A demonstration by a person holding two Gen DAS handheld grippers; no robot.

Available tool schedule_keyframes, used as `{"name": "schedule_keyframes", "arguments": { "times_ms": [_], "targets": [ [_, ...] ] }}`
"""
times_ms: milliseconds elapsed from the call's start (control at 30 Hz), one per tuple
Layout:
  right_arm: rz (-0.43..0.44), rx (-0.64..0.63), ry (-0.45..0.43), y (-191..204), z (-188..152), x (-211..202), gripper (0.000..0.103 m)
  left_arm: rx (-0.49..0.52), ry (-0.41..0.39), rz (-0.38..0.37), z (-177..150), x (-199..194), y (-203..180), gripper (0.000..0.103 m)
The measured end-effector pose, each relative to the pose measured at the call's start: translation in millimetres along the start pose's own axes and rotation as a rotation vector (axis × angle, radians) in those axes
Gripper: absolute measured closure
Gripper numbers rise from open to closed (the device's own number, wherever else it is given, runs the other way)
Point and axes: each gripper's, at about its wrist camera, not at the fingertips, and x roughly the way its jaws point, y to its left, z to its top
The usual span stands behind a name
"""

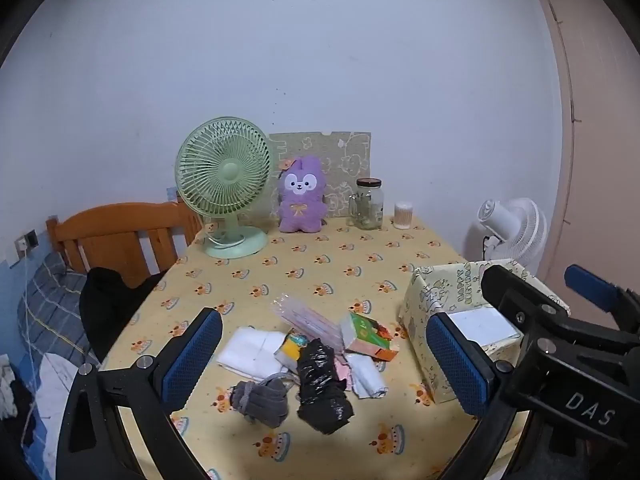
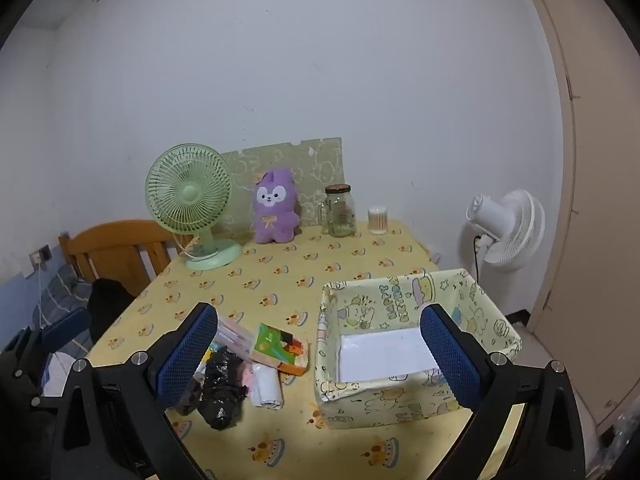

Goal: Organize soft objects
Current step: 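Move both tools toward the pile of soft items on the table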

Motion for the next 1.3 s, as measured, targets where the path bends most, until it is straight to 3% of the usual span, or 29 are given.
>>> {"name": "schedule_keyframes", "arguments": {
  "times_ms": [100,133,300,1300],
  "targets": [
    [-0.002,-0.005,-0.016,8.6,-3.2,-8.2,0.001,-0.003,-0.007,0.006,-3.6,1.5,-2.9,0.000],
    [-0.021,0.003,0.033,6.0,-5.7,-0.9,0.001,0.001,0.000,0.011,-3.7,4.0,-5.6,0.000],
    [-0.024,0.033,0.072,-1.0,-7.0,10.8,0.001,-0.016,0.021,0.004,-4.5,12.6,-5.2,0.000],
    [-0.043,0.026,0.079,5.3,-8.5,11.7,0.001,-0.032,0.038,-0.014,-6.2,17.0,-1.1,0.000]
  ]
}}
